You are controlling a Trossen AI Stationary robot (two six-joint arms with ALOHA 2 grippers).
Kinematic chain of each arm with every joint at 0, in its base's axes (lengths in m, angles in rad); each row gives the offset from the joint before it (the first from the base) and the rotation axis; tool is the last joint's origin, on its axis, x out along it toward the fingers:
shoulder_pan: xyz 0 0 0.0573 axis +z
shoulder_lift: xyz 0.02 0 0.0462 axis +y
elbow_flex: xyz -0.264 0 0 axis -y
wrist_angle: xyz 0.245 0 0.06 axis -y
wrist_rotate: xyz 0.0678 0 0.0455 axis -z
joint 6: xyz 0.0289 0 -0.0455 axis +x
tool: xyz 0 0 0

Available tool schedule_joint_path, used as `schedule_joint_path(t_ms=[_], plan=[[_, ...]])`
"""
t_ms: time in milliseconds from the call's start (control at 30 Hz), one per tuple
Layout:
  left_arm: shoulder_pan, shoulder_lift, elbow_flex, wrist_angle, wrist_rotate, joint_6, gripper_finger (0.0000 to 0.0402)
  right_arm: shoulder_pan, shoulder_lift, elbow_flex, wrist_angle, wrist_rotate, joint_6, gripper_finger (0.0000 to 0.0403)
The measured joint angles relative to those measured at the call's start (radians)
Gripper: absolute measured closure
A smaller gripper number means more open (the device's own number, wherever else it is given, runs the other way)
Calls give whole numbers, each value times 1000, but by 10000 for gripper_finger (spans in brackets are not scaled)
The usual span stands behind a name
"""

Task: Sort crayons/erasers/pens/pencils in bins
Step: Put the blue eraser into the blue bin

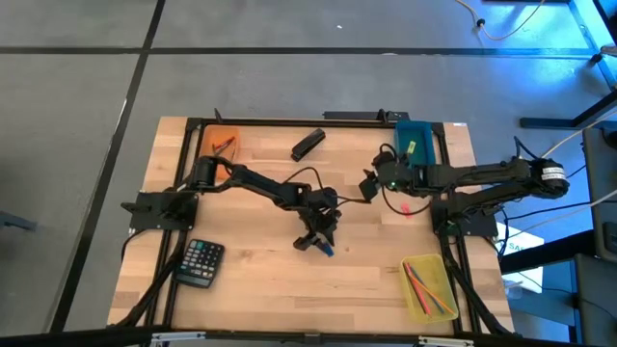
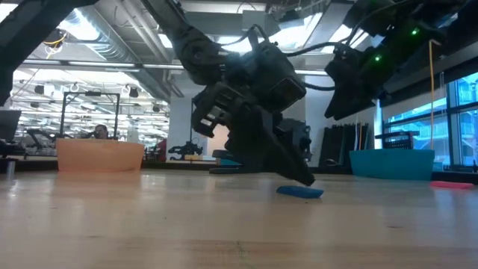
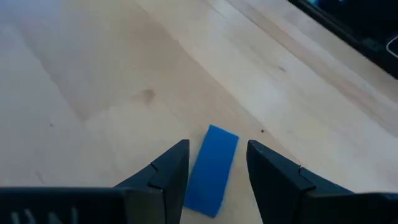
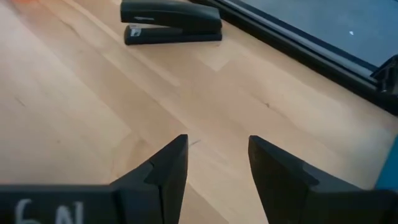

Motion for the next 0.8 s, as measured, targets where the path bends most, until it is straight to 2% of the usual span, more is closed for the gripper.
schedule_joint_path(t_ms=[267, 400, 633, 800], plan=[[-24, 50, 6, -6, -76, 10, 250, 56, 0, 0, 6, 1, 68, 232], [-50, 52, 9, -20, -202, 6, 265, 89, 0, 0, 8, 18, 82, 232], [-78, 24, 5, -37, -318, -61, 308, 133, 0, 0, -17, 39, 110, 232], [-100, -29, -1, -48, -438, -111, 319, 166, 0, 0, -29, 59, 140, 232]])
